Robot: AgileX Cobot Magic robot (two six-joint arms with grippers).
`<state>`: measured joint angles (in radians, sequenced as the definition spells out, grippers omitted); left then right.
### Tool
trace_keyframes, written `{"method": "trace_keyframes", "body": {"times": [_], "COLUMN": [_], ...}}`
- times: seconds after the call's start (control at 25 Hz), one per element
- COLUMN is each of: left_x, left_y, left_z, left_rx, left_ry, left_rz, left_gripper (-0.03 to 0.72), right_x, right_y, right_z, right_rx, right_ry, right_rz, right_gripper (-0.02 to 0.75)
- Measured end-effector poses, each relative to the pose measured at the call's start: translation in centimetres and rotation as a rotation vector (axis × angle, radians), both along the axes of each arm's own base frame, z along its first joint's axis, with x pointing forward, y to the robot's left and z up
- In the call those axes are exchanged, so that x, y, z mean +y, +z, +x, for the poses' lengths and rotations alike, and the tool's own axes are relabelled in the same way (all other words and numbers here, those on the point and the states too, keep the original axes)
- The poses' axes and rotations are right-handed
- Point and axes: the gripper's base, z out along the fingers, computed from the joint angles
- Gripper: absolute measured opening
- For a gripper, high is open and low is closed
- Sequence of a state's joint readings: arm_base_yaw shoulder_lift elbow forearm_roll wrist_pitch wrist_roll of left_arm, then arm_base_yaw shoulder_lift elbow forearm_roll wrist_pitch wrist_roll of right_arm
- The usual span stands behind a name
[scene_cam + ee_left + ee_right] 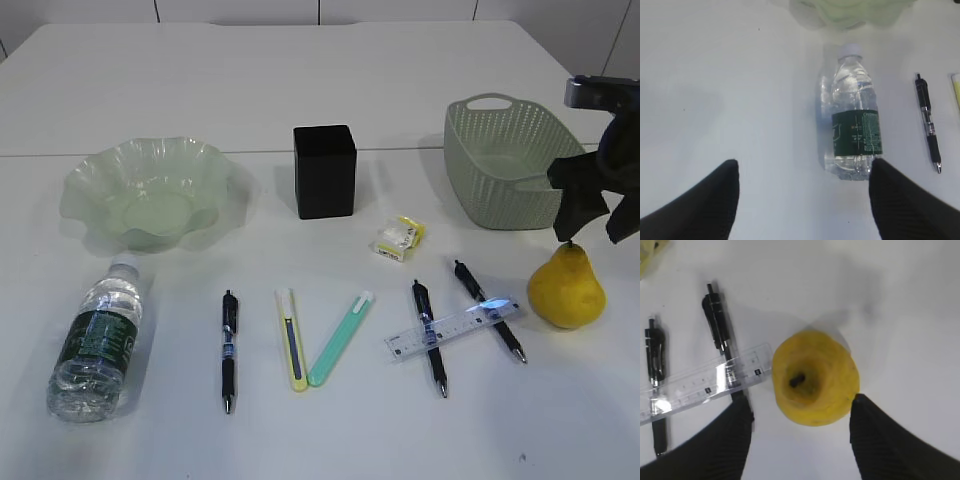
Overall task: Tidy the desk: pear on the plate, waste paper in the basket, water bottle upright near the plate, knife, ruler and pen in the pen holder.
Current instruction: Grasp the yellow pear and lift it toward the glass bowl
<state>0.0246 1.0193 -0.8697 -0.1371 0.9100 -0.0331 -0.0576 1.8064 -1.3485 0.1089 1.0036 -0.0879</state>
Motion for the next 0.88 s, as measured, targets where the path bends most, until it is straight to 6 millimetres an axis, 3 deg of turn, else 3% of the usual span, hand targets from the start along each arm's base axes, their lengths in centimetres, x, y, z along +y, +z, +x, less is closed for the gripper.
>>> {"method": "trace_keyframes", "body": {"times": [0.88], "left_x": [0.0], "left_y": [-0.2], "left_z": [0.3], "left_rx": [0.013], "left_ry": [-0.001], "left_rz": [0.001], "left_gripper": [0.584], "right_x": [-0.3], "right_y": [-4.0], "right_z": [1.8], "right_rx": [0.108], "right_ry": [-0.021], "right_rz": [-0.012], "right_gripper": [0.464]}}
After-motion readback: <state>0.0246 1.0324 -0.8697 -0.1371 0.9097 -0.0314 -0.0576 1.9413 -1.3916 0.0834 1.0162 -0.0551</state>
